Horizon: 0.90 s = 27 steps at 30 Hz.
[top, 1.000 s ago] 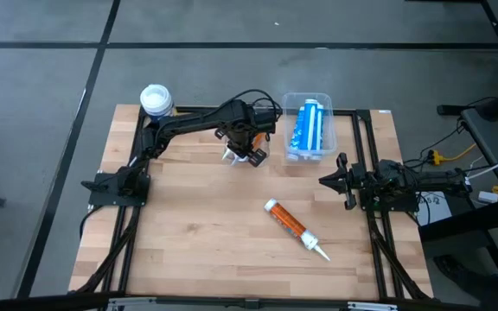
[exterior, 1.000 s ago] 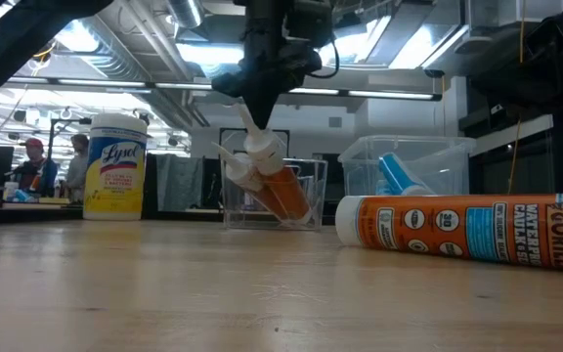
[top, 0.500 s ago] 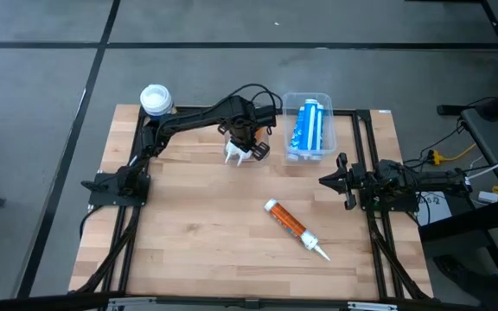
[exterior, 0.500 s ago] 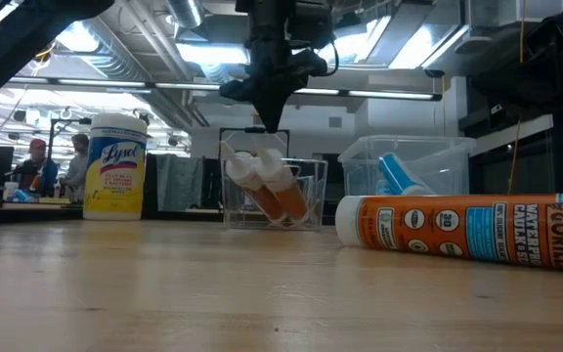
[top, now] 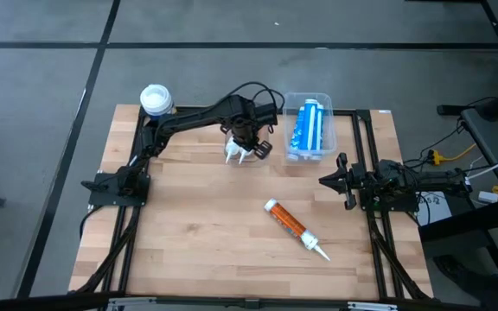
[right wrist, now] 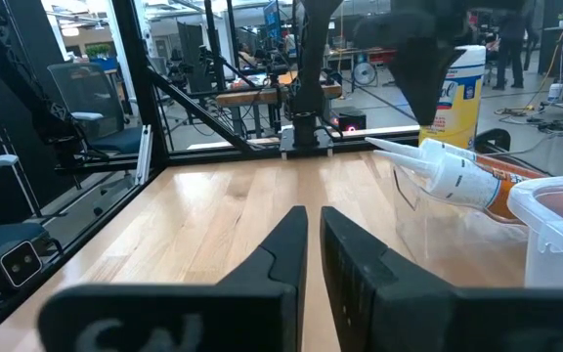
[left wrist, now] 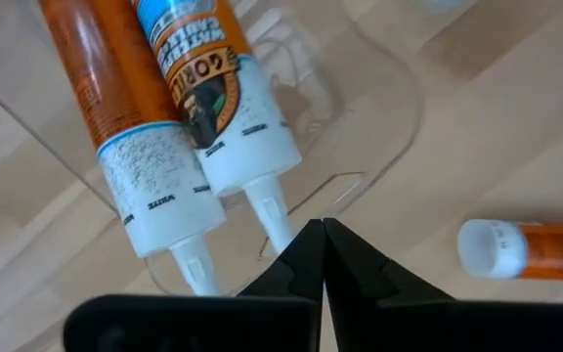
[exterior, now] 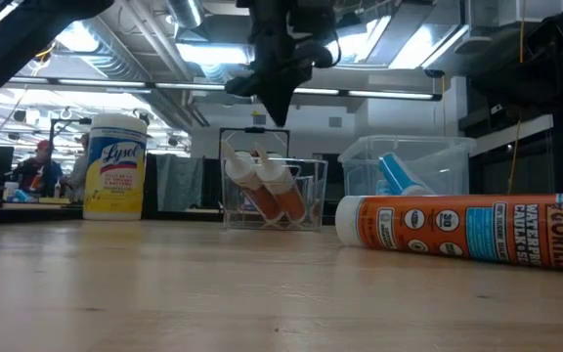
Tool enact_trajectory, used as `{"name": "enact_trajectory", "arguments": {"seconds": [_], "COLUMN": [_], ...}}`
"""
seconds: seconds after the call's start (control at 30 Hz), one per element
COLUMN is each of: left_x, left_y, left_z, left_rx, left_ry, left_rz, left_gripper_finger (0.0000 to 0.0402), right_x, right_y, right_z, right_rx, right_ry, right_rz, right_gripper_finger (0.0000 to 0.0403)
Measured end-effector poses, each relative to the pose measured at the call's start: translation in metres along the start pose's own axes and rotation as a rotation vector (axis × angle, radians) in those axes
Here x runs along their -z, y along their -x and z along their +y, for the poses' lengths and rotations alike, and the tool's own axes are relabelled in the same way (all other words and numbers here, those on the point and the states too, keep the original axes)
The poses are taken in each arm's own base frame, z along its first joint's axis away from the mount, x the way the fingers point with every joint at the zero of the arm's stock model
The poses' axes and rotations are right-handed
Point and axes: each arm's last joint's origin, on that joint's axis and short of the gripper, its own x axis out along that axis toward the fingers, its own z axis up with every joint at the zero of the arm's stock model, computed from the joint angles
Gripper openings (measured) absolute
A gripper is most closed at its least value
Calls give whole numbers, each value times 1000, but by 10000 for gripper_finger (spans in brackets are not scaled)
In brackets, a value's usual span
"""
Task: Pick & place silicon tubes, Sealant and Lysol wipes
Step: Put the orange sealant into the left transparent bin
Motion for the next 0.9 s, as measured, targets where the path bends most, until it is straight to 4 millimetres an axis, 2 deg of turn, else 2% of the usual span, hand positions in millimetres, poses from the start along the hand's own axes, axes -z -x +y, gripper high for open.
{"name": "enact_trajectory", "arguments": {"seconds": [0.17, 0.33, 0.6, 0.9], "left_x": [-3, 2, 14, 30], "left_y": [23, 43, 53, 54], "left_z": [-6, -21, -44, -63], "left_rx": [83, 146, 210, 230], "left_ry": [-56, -174, -334, -443], "left_rz": [-60, -142, -228, -238], "left_gripper_finger": [2, 5, 5, 10], "right_x": [0, 0, 0, 0], "right_y": [0, 0, 0, 0], "right_z": [0, 0, 0, 0], "right_rx": [0, 0, 0, 0], "right_ry": [0, 0, 0, -6], "right_rz": [0, 0, 0, 0], "right_gripper_finger": [35, 35, 35, 35]}}
